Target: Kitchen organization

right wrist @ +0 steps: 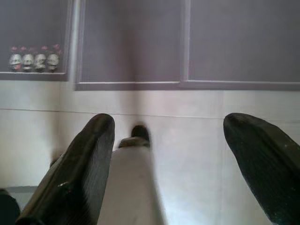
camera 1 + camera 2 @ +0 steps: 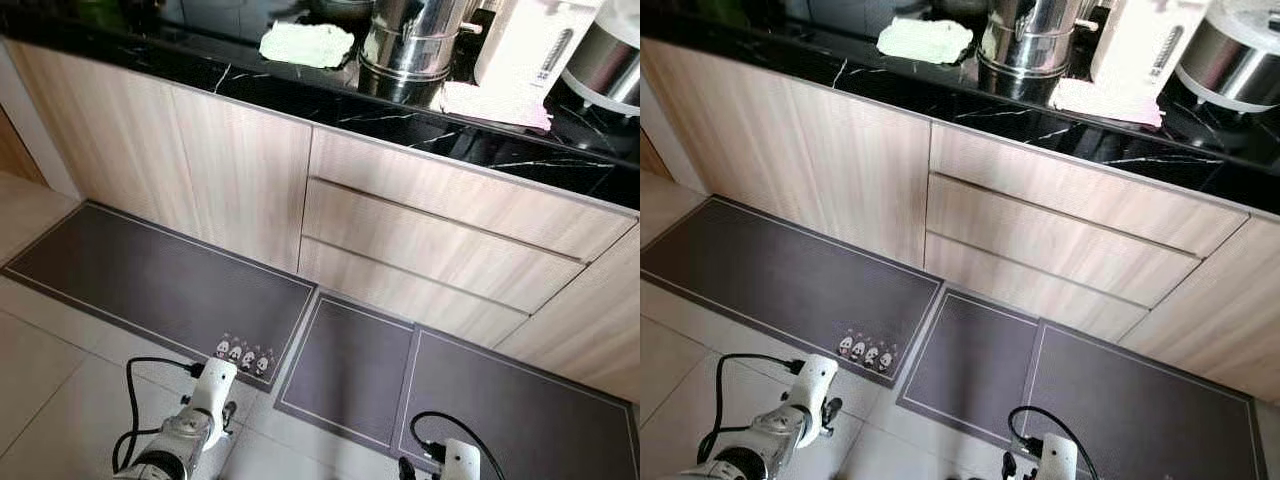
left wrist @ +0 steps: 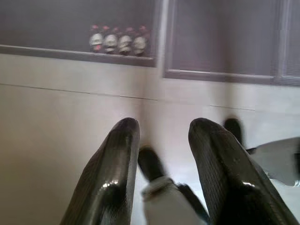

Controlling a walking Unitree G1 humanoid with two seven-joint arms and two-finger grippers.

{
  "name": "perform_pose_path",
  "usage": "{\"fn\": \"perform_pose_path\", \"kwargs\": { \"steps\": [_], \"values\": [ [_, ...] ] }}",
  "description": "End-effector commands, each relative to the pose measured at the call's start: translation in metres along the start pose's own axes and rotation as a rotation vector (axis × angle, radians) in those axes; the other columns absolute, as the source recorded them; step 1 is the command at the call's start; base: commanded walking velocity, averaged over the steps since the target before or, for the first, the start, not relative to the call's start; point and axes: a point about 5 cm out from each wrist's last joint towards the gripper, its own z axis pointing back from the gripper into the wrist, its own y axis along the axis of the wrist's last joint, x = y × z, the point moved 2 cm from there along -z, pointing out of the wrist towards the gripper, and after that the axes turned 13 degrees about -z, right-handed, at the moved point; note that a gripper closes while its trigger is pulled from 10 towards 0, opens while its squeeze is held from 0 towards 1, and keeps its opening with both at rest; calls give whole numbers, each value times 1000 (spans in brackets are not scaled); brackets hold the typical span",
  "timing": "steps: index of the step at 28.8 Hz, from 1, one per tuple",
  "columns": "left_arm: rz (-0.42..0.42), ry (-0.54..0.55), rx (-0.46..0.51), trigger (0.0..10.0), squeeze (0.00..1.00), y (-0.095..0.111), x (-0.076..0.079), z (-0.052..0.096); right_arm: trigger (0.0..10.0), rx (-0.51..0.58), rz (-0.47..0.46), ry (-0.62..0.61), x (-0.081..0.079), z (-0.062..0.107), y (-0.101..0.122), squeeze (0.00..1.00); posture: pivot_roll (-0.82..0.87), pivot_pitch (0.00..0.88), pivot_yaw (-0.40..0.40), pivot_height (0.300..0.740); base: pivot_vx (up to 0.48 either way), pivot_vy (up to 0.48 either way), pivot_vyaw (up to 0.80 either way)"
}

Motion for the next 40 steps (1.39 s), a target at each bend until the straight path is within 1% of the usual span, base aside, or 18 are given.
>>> {"fn": "perform_pose_path", "kwargs": {
  "steps": [1,4,9,15,20,22,30,40],
  "values": [
    [-12,-7,-8,10000,0,-3,1,0,10000,-4,-13,-16,4,1,-2,0,168,135,-125,740,0,0,0],
    [-9,-8,-7,10000,0,-3,3,0,10000,-8,-15,-16,5,1,-2,0,162,136,-128,740,0,0,0],
    [-7,-12,-5,10000,0,-2,4,0,10000,-8,-10,-17,6,1,-2,0,157,138,-131,740,0,0,-670],
    [-7,-15,-1,10000,0,0,6,0,10000,-2,-9,-22,8,1,-1,0,153,130,-131,740,0,-51,0],
    [10,-15,5,10000,0,1,7,-1,10000,-10,-8,-25,9,2,-1,0,150,114,-130,740,0,-111,0],
    [12,-15,7,10000,0,1,7,-1,10000,-14,-5,-24,9,2,-2,0,150,114,-130,740,0,0,-425],
    [11,-24,10,10000,0,2,10,-1,10000,-24,10,-20,10,2,-3,0,153,99,-135,740,0,0,-727],
    [14,-22,3,10000,0,0,10,-1,10000,-25,17,-17,12,2,-2,0,152,110,-143,740,0,0,-698]
  ]
}}
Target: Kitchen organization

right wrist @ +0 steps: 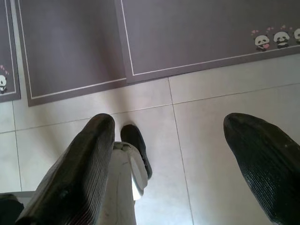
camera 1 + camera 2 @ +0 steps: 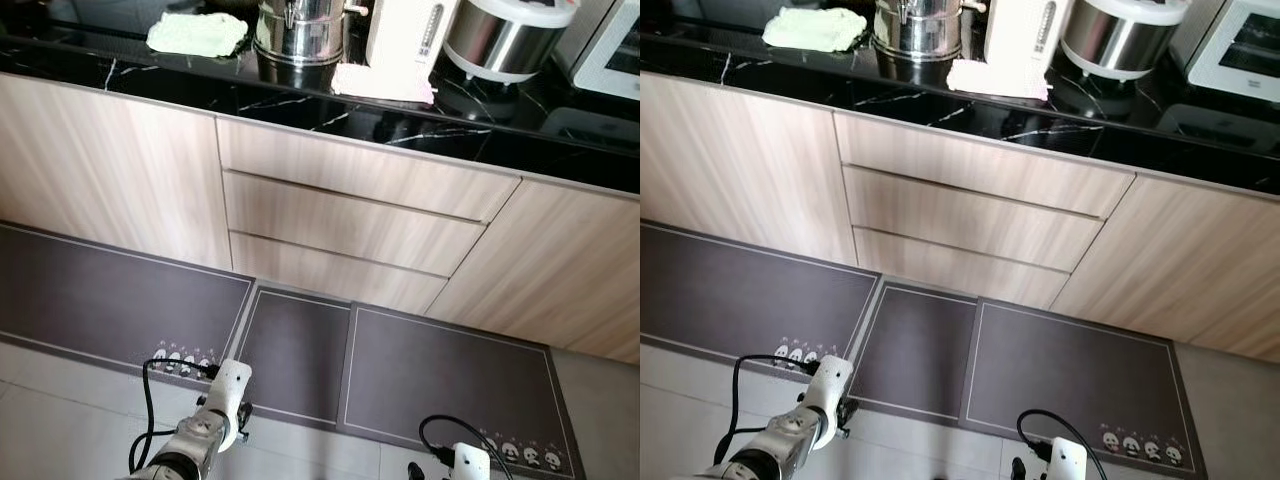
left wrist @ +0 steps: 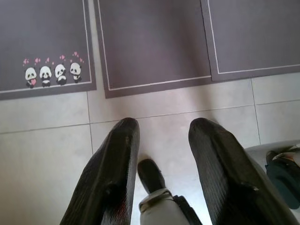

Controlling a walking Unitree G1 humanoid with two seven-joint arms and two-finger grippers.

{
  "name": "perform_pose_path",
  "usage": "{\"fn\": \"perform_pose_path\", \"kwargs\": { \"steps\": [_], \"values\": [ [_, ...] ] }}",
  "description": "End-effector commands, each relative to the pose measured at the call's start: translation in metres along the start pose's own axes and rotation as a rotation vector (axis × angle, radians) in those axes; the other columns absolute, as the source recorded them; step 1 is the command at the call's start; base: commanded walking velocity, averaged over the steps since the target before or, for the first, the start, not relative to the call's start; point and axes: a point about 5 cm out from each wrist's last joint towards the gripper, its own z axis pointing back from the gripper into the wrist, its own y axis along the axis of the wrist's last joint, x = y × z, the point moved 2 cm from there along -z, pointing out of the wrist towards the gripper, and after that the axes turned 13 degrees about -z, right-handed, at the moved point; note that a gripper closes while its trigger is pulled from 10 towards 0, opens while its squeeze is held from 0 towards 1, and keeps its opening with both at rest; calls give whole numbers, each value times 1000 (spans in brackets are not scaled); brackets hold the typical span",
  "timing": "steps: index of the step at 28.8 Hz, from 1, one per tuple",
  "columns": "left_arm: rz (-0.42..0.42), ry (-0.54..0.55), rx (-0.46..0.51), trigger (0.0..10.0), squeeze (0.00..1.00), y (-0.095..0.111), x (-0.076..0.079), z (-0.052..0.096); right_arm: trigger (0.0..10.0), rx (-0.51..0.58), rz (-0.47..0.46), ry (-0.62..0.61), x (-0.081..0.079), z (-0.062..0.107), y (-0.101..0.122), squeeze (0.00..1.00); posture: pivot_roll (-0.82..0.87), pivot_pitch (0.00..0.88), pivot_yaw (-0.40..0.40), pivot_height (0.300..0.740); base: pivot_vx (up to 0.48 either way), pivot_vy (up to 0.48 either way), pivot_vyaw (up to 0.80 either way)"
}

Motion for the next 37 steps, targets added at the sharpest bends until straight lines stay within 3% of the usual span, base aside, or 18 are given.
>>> {"fn": "perform_pose_path", "kwargs": {
  "steps": [1,7,37],
  "values": [
    [3,-9,-11,10000,0,-3,4,0,10000,-7,10,-18,8,2,-1,0,152,111,-143,740,0,0,-694],
    [-9,-6,-12,10000,0,-4,3,0,10000,9,-9,-26,9,2,1,0,152,118,-146,740,0,0,-458],
    [-10,-10,-12,10000,0,-5,3,1,10000,10,-7,-24,8,2,1,0,150,139,-146,740,0,-299,-107]
  ]
}}
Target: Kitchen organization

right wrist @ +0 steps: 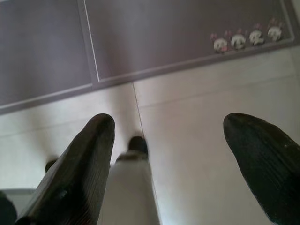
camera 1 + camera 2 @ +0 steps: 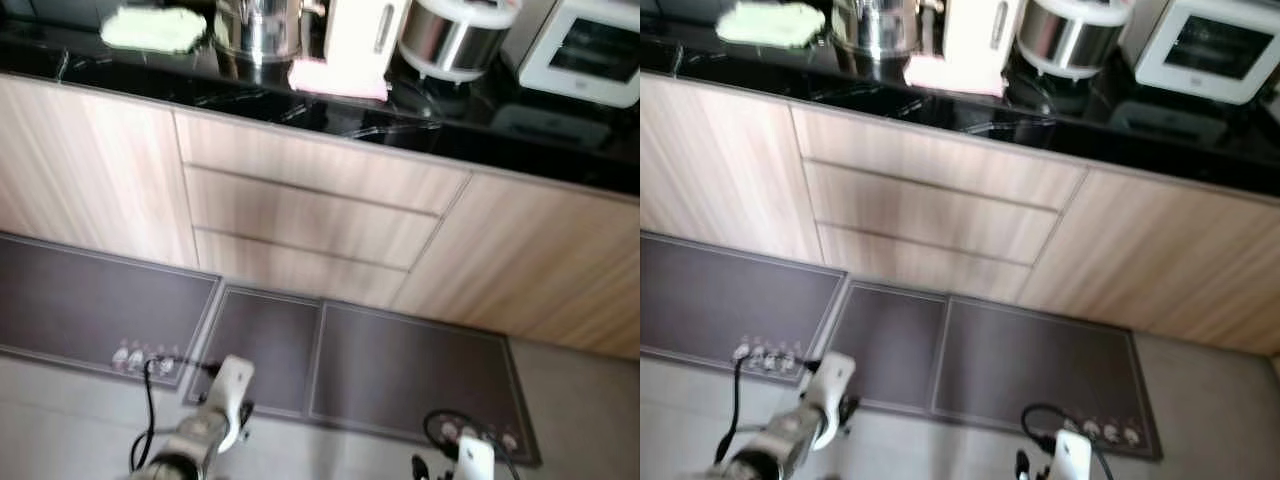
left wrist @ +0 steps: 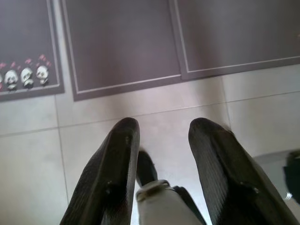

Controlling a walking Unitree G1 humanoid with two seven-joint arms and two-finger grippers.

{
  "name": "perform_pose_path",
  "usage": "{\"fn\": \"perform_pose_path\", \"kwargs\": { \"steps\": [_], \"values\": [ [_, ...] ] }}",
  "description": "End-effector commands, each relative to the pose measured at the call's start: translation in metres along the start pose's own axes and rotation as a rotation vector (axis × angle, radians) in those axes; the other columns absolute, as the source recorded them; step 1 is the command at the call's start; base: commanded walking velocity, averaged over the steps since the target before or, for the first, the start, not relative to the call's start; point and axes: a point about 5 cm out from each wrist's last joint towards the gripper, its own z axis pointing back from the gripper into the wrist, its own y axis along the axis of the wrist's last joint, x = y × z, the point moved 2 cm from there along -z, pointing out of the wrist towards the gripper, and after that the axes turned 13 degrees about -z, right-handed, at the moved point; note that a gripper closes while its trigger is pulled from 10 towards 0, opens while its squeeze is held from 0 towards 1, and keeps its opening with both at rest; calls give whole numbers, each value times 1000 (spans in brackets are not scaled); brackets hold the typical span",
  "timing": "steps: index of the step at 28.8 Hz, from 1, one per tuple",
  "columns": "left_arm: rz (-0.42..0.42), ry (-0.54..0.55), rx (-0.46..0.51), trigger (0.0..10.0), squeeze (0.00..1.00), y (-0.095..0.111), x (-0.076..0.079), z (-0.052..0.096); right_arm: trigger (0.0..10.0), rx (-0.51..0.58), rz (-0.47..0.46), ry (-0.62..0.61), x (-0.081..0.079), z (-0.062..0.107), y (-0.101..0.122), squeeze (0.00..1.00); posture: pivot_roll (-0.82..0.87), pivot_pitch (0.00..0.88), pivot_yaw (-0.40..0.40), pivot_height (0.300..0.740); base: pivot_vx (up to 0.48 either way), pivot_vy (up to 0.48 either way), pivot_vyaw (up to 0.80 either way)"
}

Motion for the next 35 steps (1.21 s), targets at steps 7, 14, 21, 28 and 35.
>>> {"fn": "perform_pose_path", "kwargs": {
  "steps": [7,14,21,28,35],
  "values": [
    [5,-27,-5,10000,0,1,11,-1,10000,8,4,-27,10,2,3,0,147,143,-148,740,0,-298,0],
    [29,-19,-6,10000,0,-1,11,-1,10000,6,11,-27,11,2,3,0,144,143,-151,740,0,-123,0],
    [51,-21,10,10000,0,1,12,-1,10000,5,13,-28,12,2,3,0,144,141,-151,740,0,0,0],
    [50,-17,-4,10000,0,0,11,-1,10000,3,16,-26,12,2,3,0,142,127,-149,740,0,0,0],
    [46,-14,-7,10000,0,0,10,-1,10000,-6,23,-23,12,2,2,0,145,121,-148,740,0,0,-242]
  ]
}}
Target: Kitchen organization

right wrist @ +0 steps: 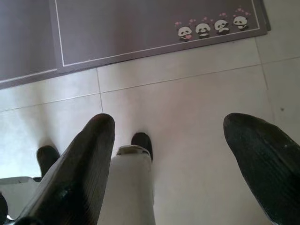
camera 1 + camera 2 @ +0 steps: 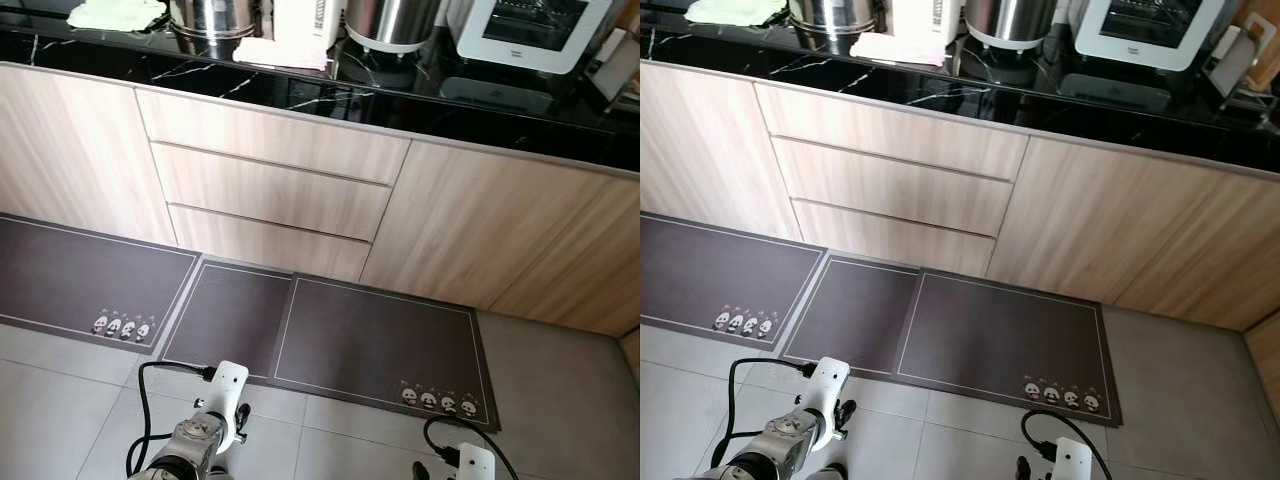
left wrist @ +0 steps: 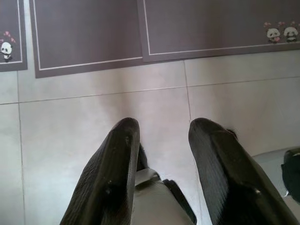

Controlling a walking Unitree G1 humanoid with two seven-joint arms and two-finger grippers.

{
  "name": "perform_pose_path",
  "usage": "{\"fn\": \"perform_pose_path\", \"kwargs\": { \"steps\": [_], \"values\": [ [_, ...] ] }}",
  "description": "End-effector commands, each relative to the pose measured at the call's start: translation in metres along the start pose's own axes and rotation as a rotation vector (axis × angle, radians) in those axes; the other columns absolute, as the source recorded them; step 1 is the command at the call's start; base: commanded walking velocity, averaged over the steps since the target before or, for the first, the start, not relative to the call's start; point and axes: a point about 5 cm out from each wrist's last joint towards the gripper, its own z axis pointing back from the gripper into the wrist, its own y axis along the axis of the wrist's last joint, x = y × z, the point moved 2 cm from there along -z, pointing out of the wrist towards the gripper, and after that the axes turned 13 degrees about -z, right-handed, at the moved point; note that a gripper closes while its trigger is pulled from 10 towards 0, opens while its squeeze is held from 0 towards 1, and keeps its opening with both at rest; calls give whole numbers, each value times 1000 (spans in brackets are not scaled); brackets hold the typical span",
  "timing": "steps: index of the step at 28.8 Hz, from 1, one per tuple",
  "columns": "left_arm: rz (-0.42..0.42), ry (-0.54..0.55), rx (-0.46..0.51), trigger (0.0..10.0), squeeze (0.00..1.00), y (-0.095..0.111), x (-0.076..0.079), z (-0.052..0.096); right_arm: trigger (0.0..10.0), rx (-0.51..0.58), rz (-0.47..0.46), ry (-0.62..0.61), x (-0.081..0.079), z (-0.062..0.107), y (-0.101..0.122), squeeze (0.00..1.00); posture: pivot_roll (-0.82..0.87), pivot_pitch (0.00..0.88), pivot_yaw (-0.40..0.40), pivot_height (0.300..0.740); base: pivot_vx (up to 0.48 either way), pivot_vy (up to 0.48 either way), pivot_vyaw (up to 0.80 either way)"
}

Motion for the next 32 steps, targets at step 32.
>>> {"fn": "perform_pose_path", "kwargs": {
  "steps": [32],
  "values": [
    [1,-15,-6,10000,0,0,4,0,10000,-18,11,-6,4,1,-2,0,145,143,-150,740,62,0,-594]
  ]
}}
